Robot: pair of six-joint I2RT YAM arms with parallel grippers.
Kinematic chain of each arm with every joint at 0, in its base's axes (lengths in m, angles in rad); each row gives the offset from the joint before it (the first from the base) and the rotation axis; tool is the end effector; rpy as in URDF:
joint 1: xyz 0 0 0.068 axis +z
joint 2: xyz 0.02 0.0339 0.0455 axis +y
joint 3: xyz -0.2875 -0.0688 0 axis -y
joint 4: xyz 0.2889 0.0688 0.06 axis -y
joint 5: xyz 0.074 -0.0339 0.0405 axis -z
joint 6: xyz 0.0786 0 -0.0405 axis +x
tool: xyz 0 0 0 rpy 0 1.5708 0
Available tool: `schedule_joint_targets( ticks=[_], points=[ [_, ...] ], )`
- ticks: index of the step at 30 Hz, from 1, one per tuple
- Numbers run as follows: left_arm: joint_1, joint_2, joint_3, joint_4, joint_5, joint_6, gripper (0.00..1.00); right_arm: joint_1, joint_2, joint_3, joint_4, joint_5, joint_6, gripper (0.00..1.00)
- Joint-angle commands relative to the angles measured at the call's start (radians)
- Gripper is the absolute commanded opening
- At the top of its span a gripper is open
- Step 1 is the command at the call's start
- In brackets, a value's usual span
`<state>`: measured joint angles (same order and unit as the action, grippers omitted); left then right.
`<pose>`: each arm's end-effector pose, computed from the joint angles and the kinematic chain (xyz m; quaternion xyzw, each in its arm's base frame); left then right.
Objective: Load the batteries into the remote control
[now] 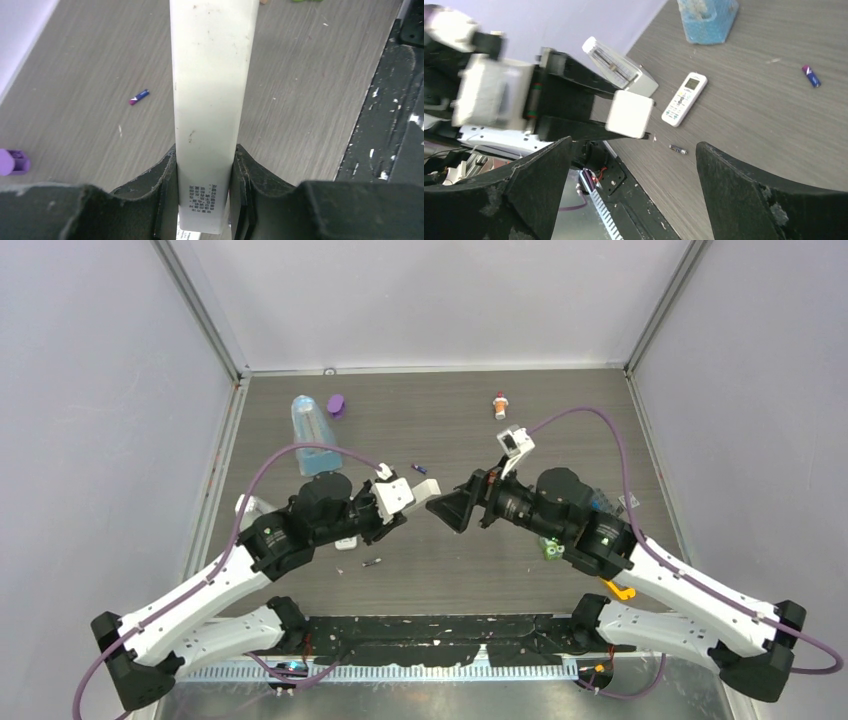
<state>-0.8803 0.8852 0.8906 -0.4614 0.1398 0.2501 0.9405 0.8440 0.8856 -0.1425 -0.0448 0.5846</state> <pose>0.1590 -0.2096 0.3307 0.4846 0.6951 -0.2199 0.4833 0.1544 0.2177 0.3850 -0.1461 0.7273 0.4751 0.4733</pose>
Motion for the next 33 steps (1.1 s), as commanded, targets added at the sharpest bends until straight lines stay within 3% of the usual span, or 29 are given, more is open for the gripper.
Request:
schedule_joint_targets(
  ticks=[1,9,24,33],
  points=[
    [-0.005,-0.051,-0.005,0.044,-0.049,0.071,0.00,-0.003,0.083,0.049,0.009,0.034,0.094,0.97],
    [-0.008,-0.047,-0.007,0.003,-0.016,0.104,0.00,-0.003,0.157,0.082,0.017,0.029,0.113,0.88],
    [-0.011,-0.015,-0.001,-0.027,-0.032,0.135,0.00,-0.003,0.174,0.116,0.011,-0.087,0.079,0.88],
    [-0.011,-0.028,0.009,-0.065,0.007,0.150,0.00,-0.004,0.219,0.165,-0.015,-0.082,0.039,0.89]
  ],
)
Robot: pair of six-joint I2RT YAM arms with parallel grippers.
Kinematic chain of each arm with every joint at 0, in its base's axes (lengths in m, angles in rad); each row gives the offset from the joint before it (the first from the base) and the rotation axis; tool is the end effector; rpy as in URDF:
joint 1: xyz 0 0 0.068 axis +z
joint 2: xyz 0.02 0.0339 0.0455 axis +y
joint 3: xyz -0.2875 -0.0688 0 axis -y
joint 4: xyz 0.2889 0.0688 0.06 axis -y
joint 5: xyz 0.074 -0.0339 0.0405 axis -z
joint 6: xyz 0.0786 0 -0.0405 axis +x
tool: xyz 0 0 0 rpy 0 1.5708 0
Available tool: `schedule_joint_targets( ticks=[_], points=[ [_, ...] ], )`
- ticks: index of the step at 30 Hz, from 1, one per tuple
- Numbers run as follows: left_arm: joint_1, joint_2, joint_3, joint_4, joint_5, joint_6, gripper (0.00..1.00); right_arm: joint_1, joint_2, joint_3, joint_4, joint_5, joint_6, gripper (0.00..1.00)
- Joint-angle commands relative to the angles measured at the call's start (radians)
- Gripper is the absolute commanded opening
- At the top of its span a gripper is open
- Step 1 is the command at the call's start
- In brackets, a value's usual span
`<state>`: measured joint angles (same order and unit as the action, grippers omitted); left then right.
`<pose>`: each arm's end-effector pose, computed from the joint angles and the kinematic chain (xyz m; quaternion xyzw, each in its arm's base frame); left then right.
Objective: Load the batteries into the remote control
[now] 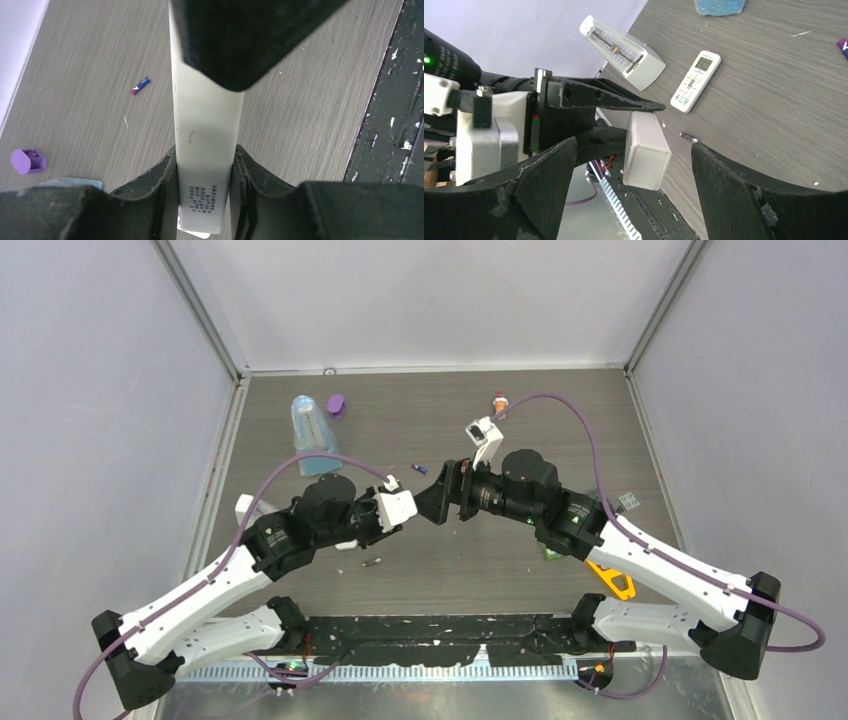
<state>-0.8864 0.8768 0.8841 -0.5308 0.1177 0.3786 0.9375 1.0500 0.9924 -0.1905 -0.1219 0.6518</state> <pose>0.1549 -0.2044 0.3206 0.5348 0.6799 -0.1747 0.4704 0.1794 0.2605 0.3688 -0.1492 0.7744 0.4712 0.3952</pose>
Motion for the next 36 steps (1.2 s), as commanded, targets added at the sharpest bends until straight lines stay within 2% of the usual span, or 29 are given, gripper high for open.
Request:
schedule_joint_targets(
  ticks=[1,4,8,17,20,24,29,36],
  points=[
    [-0.005,-0.025,0.014,0.009,0.033,0.022,0.00,-0.002,0.026,0.064,0.023,0.000,-0.027,0.88],
    [-0.005,-0.034,0.009,0.017,0.039,0.023,0.00,-0.003,0.052,0.088,-0.029,0.002,-0.023,0.81],
    [-0.005,-0.033,0.009,0.016,0.029,0.024,0.00,-0.003,0.077,0.097,-0.046,-0.022,-0.019,0.66],
    [-0.005,-0.037,0.006,0.031,0.015,0.014,0.00,-0.008,0.099,0.106,-0.059,-0.100,-0.033,0.46],
    [-0.005,-0.039,0.006,0.028,0.015,0.012,0.00,-0.019,0.099,0.107,-0.069,-0.108,-0.031,0.33],
    [-0.005,-0.041,0.004,0.020,0.010,0.015,0.00,-0.056,0.084,0.107,-0.094,-0.125,-0.021,0.23],
    [-0.005,-0.041,0.003,0.012,0.001,0.019,0.00,-0.138,0.038,0.088,-0.117,-0.155,-0.006,0.23],
    [-0.005,0.001,0.012,0.007,0.001,0.013,0.00,-0.187,-0.003,0.101,-0.157,-0.155,-0.027,0.23]
  ],
)
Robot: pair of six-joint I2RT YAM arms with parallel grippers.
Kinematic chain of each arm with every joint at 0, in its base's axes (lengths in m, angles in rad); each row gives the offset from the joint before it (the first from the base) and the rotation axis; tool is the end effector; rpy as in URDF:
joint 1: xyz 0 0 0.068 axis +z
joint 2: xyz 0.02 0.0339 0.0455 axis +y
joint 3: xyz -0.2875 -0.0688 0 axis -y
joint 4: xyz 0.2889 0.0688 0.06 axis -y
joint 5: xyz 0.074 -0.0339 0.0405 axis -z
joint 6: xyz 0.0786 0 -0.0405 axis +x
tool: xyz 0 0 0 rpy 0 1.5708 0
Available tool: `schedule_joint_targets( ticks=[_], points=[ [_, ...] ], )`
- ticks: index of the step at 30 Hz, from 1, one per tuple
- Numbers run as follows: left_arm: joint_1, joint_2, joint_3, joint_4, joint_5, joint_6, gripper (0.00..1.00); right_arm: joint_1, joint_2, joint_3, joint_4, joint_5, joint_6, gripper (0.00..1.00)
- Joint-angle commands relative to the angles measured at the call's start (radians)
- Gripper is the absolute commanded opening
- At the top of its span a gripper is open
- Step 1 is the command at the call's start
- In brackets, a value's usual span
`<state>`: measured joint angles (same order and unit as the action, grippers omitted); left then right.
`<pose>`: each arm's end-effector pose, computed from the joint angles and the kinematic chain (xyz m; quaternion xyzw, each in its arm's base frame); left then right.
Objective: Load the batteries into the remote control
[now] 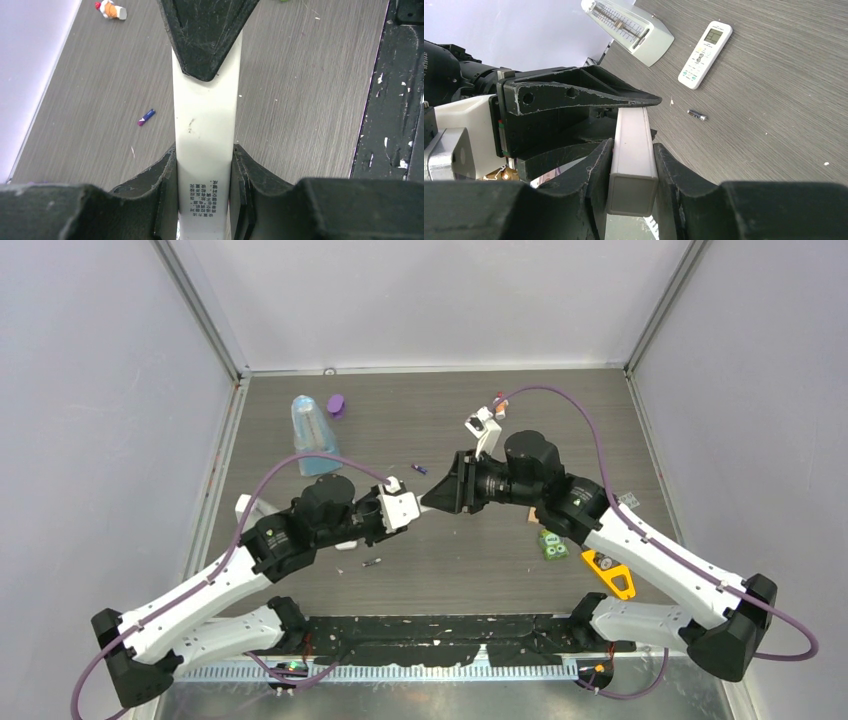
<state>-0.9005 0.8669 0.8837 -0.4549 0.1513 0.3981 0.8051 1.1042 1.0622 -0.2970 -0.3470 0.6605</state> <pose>0.1517 -0.2104 0.3332 0.5411 0.6457 -0.1948 0.5024 0.2034 0.2502 0.3689 -0.1575 0.7947 0.4854 0.3287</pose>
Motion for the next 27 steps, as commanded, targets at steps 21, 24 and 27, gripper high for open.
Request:
schedule_joint_targets(
  ticks=[21,24,27],
  points=[
    [0.008,0.031,0.016,-0.080,-0.057,-0.004,0.00,-0.185,-0.150,-0.067,-0.035,-0.008,-0.102,0.47],
    [0.009,0.029,0.016,-0.078,-0.051,-0.004,0.00,-0.191,-0.162,-0.074,-0.024,-0.014,-0.094,0.45],
    [0.009,0.032,0.015,-0.075,-0.043,-0.004,0.00,-0.192,-0.165,-0.079,-0.005,-0.037,-0.089,0.44]
  ],
)
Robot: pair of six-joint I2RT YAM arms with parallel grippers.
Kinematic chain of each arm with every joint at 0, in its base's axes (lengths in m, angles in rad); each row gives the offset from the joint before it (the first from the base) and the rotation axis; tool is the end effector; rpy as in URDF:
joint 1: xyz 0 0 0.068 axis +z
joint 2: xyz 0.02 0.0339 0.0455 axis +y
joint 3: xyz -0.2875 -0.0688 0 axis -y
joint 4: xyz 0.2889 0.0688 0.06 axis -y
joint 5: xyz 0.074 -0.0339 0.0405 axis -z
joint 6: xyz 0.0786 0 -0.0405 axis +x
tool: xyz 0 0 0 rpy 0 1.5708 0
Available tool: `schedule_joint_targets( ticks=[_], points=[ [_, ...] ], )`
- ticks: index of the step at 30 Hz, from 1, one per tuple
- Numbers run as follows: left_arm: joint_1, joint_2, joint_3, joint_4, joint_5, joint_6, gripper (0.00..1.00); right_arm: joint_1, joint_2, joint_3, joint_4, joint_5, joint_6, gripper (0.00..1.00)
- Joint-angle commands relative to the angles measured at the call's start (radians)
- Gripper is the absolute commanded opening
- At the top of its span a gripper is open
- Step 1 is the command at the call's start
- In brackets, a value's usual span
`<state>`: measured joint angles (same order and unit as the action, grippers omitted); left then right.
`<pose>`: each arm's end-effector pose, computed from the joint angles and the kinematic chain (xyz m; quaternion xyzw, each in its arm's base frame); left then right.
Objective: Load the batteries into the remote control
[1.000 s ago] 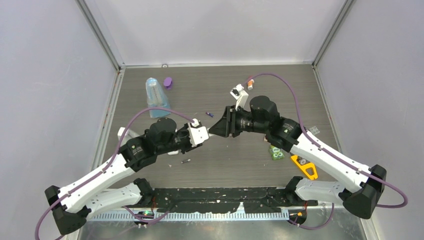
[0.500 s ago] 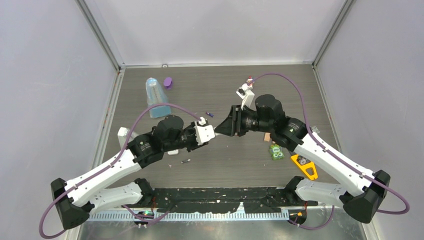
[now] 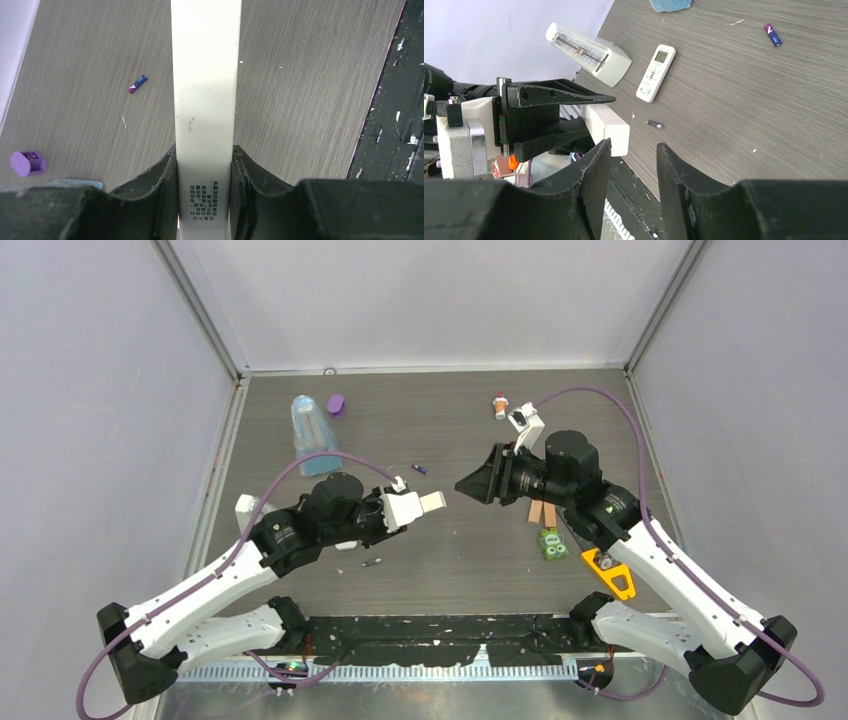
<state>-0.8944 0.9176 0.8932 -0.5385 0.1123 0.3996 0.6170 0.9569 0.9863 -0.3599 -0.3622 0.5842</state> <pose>0.1585 -0.2115 0.3136 0.5486 0.6813 -0.1657 0.4554 0.2130 0.1852 0.3691 -0.1178 0.7987 0.4440 0.3888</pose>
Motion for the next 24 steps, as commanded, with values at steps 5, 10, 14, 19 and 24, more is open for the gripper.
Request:
schedule_joint_targets(
  ticks=[5,10,14,19,24],
  points=[
    [0.003,-0.006,0.013,-0.001,0.012,-0.005,0.00,-0.003,-0.021,-0.027,0.139,-0.124,-0.001,0.61],
    [0.003,-0.005,0.019,-0.002,0.042,-0.005,0.00,0.013,0.032,-0.017,0.122,-0.159,-0.029,0.74],
    [0.003,-0.004,0.019,0.000,0.052,-0.006,0.00,0.052,0.080,0.012,0.084,-0.145,-0.068,0.75],
    [0.003,-0.002,0.024,-0.001,0.063,-0.005,0.00,0.116,0.143,0.062,0.043,-0.103,-0.104,0.72],
    [0.003,-0.008,0.022,0.000,0.079,-0.005,0.00,0.130,0.175,0.053,0.084,-0.092,-0.069,0.65]
  ],
)
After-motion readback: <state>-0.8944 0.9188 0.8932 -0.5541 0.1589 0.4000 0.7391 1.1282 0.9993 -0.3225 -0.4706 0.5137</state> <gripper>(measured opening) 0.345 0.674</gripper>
